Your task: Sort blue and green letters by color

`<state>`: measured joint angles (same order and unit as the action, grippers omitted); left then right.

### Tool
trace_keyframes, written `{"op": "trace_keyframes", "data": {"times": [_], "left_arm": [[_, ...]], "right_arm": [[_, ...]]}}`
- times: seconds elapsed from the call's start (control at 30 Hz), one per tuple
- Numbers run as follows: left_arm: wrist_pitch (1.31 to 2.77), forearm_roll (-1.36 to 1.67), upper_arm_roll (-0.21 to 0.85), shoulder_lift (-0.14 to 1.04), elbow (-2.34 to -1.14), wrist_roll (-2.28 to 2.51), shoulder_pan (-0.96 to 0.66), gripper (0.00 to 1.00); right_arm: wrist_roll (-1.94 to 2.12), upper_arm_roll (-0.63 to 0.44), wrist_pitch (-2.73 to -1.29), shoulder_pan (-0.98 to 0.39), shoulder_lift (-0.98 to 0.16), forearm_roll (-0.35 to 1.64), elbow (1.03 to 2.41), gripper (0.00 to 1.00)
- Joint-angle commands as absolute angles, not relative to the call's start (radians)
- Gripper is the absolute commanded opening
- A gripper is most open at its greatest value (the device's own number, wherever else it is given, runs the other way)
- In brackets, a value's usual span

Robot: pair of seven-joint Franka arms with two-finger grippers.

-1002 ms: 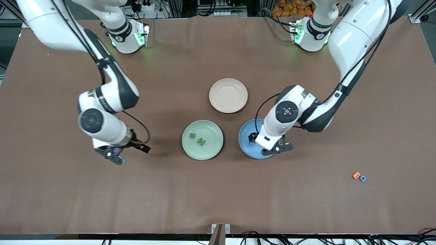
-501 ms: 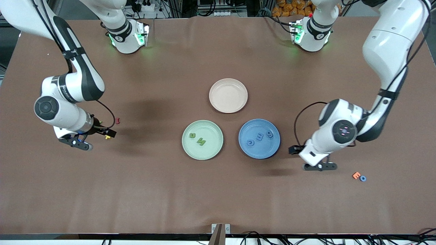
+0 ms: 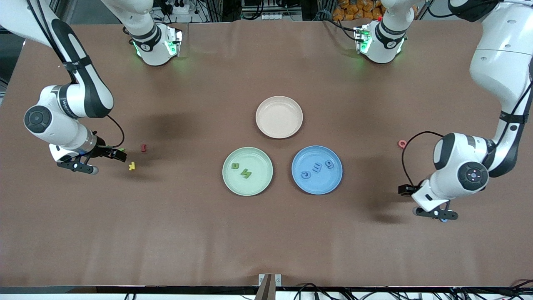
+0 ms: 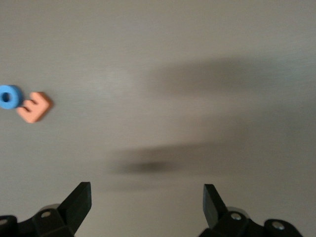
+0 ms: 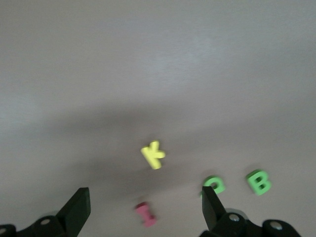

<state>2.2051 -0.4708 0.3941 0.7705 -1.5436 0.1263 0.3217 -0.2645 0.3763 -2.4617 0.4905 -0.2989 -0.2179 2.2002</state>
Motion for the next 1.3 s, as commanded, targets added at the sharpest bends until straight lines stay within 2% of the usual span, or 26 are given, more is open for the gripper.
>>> {"op": "trace_keyframes", "data": {"times": [0.0,0.2,0.47,1.27], "left_arm": [[2.203,-0.491,0.334,0.850,-1.405,0.086,0.298,1.00],[2.209,-0.491,0.287,0.882,-1.345,0.078,0.295,1.00],[2.358,-0.491,0.222,0.916,-1.330,0.080,0.295,1.00],[2.470,-0.489,0.186,0.946,-1.330,0.095,0.298,1.00]], "right_arm": [[-0.212,0.354,-2.552,0.515,-0.258,-0.235,2.286,1.00],[-0.176,0.325,-2.585,0.514,-0.256,-0.235,2.309,1.00],[-0.176,0.311,-2.668,0.512,-0.262,-0.235,2.362,1.00],[-0.176,0.282,-2.755,0.511,-0.319,-0.262,2.404,0.98]]}}
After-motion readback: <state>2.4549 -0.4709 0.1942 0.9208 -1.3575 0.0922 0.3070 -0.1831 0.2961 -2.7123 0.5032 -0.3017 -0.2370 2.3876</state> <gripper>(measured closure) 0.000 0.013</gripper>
